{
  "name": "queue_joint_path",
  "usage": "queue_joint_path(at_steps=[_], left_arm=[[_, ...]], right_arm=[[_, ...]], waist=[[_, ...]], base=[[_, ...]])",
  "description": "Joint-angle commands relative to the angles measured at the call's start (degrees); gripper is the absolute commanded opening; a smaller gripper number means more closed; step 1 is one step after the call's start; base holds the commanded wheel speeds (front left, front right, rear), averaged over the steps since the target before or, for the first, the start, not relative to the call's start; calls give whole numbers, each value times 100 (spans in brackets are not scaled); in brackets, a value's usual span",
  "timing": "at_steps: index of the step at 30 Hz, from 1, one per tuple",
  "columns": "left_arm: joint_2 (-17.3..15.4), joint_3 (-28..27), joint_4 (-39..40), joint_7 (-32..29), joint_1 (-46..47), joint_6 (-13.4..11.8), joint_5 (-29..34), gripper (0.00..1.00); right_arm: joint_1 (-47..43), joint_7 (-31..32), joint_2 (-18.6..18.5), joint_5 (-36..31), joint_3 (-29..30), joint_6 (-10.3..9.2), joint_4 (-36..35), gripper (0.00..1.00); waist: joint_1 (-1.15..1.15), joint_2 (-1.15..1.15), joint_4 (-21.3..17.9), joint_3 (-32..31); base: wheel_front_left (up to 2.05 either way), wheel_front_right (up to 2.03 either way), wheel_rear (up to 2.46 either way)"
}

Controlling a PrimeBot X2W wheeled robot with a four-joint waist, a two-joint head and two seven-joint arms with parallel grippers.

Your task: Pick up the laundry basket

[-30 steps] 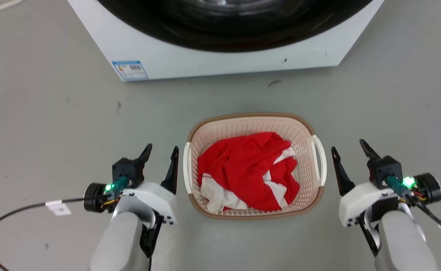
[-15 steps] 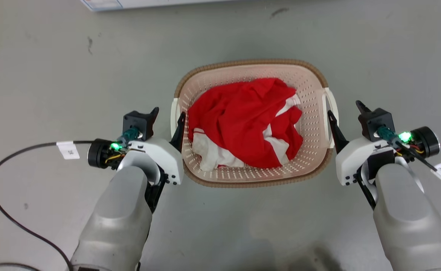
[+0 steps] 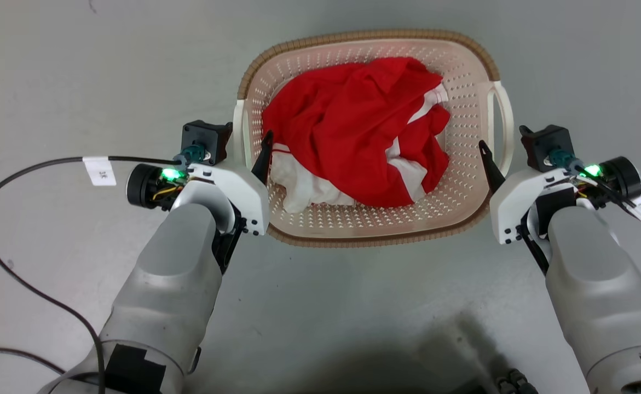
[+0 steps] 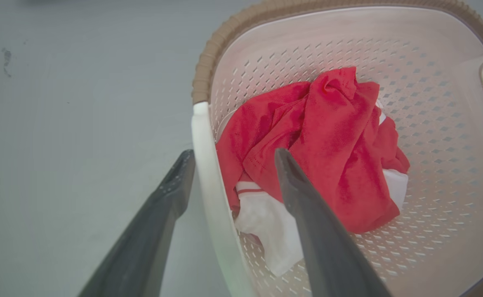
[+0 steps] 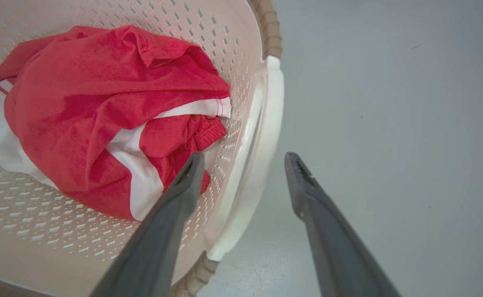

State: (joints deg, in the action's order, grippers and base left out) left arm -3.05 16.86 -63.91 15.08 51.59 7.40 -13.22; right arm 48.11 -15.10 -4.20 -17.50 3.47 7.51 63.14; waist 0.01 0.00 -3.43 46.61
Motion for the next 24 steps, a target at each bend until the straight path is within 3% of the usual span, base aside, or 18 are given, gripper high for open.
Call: queue_joint_path(at_steps=[1,16,17,18,19,24], left_arm=[[-24,50,-52,15,135,10,-35,100],[-105,383,-223,14,604,10,-206,100],[-101,411,-212,15,630,10,-208,78],[-116,418,-166,15,667,10,-200,39],[-116,440,-182,15,662,10,-214,0],[-105,558,-254,10,656,42,-247,0]], right_arm=[[163,-10,-25,-73,-24,-5,79,100],[686,-10,49,-340,145,-5,369,100],[706,-10,55,-340,150,-5,318,30],[709,-10,60,-339,157,-5,286,0],[692,-10,68,-352,146,-4,336,0],[716,-12,63,-380,105,-4,392,0]], waist=[[-1,0,9,152],[-1,0,38,742],[-1,0,37,758],[-1,0,38,774],[-1,0,38,783],[-1,0,44,744]], base=[[0,0,0],[0,0,0],[0,0,0],[0,0,0],[0,0,0],[0,0,0]])
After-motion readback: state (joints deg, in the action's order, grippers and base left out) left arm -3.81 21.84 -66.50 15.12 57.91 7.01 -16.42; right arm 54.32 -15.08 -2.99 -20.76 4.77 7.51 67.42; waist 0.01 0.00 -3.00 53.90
